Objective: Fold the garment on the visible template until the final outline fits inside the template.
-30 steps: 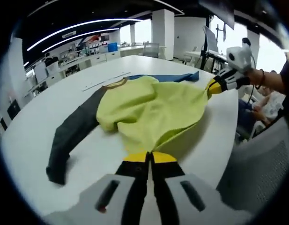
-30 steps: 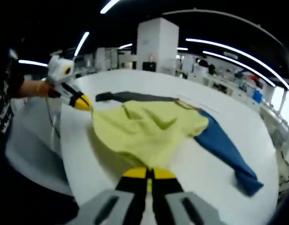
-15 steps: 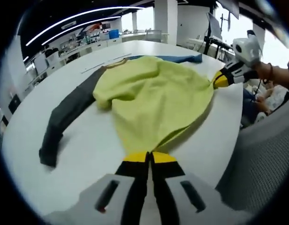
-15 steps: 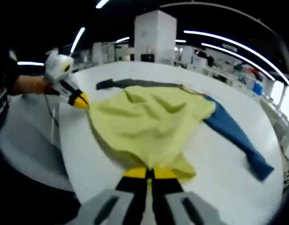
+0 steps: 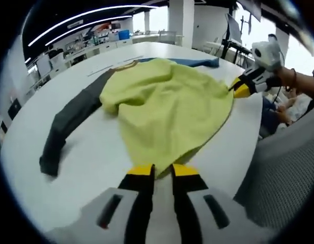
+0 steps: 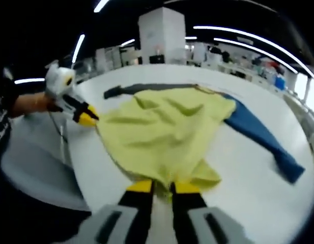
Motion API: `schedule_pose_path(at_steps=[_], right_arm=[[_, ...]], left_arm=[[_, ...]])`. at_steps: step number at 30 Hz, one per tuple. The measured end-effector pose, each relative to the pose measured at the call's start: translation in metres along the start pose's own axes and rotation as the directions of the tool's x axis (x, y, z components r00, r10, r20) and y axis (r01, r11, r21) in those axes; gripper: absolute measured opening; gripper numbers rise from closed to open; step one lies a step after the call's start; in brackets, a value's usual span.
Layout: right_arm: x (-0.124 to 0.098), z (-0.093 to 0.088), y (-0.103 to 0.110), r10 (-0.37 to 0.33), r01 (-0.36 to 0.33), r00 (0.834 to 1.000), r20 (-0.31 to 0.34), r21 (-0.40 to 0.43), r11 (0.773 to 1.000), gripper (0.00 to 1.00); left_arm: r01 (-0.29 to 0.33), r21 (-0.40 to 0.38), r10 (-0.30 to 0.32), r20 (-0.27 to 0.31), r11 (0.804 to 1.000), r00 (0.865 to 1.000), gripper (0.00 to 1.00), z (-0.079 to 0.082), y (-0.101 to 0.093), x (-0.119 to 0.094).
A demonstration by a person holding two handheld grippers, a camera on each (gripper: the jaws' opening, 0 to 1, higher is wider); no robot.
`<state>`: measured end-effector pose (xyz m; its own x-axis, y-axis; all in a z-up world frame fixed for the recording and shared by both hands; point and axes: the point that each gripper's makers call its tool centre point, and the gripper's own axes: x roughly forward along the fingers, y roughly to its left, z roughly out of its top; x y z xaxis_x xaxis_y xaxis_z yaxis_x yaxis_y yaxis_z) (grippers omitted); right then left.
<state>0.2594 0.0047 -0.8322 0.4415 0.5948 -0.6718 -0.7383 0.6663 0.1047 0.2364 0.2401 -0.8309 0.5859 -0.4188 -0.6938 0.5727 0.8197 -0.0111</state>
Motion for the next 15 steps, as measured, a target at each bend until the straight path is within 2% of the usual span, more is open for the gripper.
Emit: schedule_pose_path(at_steps=[2, 5, 9, 13, 15], right_arm=[[-0.002, 0.001, 0.003, 0.017, -0.017, 1.0, -0.003, 0.019, 1.0, 0.21], [-0.009, 0.005, 0.004, 0.029, -0.03, 1.0, 0.004, 0.027, 0.999, 0.27], [-0.017, 0.013, -0.002, 0.013, -0.013, 1.0, 0.006, 0.021, 1.0, 0.38], [-0.025, 0.022, -0.012, -0.008, 0.008, 1.0, 0.012, 0.013, 1.0, 0.39], [-0.027, 0.028, -0.02, -0.034, 0.033, 0.999, 0.02, 0.037, 0.999, 0.39]], left_arm=[[-0.023, -0.015, 0.024, 0.057, 1.0, 0.998, 0.15, 0.013, 0.004, -0.006], [-0.046, -0.044, 0.05, 0.092, 0.998, 0.994, 0.19, 0.021, 0.013, -0.013], [-0.066, -0.068, 0.072, 0.097, 0.996, 0.993, 0.24, 0.022, 0.023, -0.013], [-0.059, -0.137, 0.072, 0.094, 0.989, 0.993, 0.26, 0.019, 0.027, -0.011], [-0.066, -0.139, 0.079, 0.086, 0.988, 0.993, 0.27, 0.017, 0.029, -0.008]])
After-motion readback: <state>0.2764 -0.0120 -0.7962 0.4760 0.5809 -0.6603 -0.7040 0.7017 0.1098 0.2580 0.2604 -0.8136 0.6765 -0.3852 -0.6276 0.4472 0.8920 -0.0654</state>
